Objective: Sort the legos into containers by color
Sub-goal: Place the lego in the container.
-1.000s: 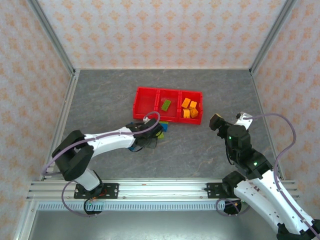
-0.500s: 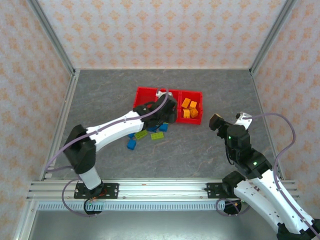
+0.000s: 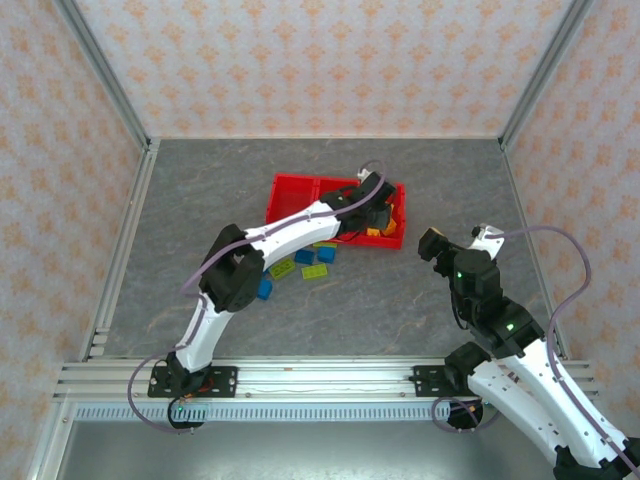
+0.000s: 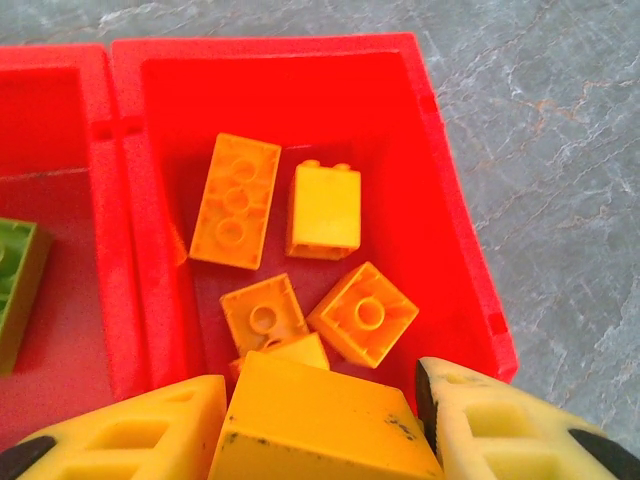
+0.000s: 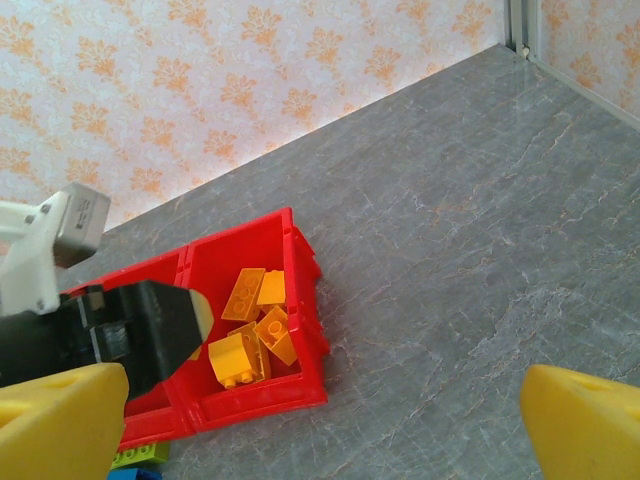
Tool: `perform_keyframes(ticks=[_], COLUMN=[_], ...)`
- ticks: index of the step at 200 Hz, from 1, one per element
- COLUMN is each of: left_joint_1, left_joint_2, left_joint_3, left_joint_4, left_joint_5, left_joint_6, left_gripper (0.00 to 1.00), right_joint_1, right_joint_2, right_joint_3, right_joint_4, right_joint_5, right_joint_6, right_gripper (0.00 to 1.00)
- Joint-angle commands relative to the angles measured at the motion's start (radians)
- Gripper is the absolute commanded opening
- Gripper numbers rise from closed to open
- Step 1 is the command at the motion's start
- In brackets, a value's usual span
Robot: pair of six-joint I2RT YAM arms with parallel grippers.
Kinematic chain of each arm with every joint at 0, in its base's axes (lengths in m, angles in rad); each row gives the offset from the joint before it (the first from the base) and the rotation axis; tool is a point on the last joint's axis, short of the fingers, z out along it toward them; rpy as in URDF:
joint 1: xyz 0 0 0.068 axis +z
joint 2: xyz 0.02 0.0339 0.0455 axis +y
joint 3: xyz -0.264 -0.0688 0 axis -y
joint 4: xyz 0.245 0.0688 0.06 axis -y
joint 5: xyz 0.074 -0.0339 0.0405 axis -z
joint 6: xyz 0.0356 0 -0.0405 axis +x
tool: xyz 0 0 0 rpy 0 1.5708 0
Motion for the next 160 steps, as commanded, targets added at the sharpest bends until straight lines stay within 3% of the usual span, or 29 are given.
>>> perform_keyframes(ticks=[1,23,65,113,135,160], left_joint_1=[0.002,0.011,0.038,0.058,0.061,0.061], left_joint_2=[0.034,0.081,0.170,0.195,0.188,0.158], left_joint_3=[0.086,0.140,0.249,0.260,0.259,0.257], left_joint_4=[-0.005,0.011,-0.002,0.017,0.025,0.041], left_joint_5=[-0.010,-0.011,0.032,0.050,0.046,0.039], left_joint_6=[0.049,0.054,0.051,0.049,0.063,0.081], left_gripper=[0.33,0.39,0.42,0.52,0.64,0.85], right_joint_1=[0.006,0.006,0.006,0.006,0.006,0.006], right_joint_2=[0.000,0.001,0.009,0.023,0.024,0.028], right_joint_3=[-0.009,-0.010,-0.011,-0.009,-0.009,-0.009], right_joint_4=[0.010,0.010,0.014,0.013,0.015,0.015], right_joint_5=[0.018,0.018,0.015,0.017,0.017,0.020], right_joint_6=[-0.009,-0.008,-0.012,-0.012,-0.014,-0.014], right_gripper=[1.00,1.00,1.00,1.00,1.00,1.00])
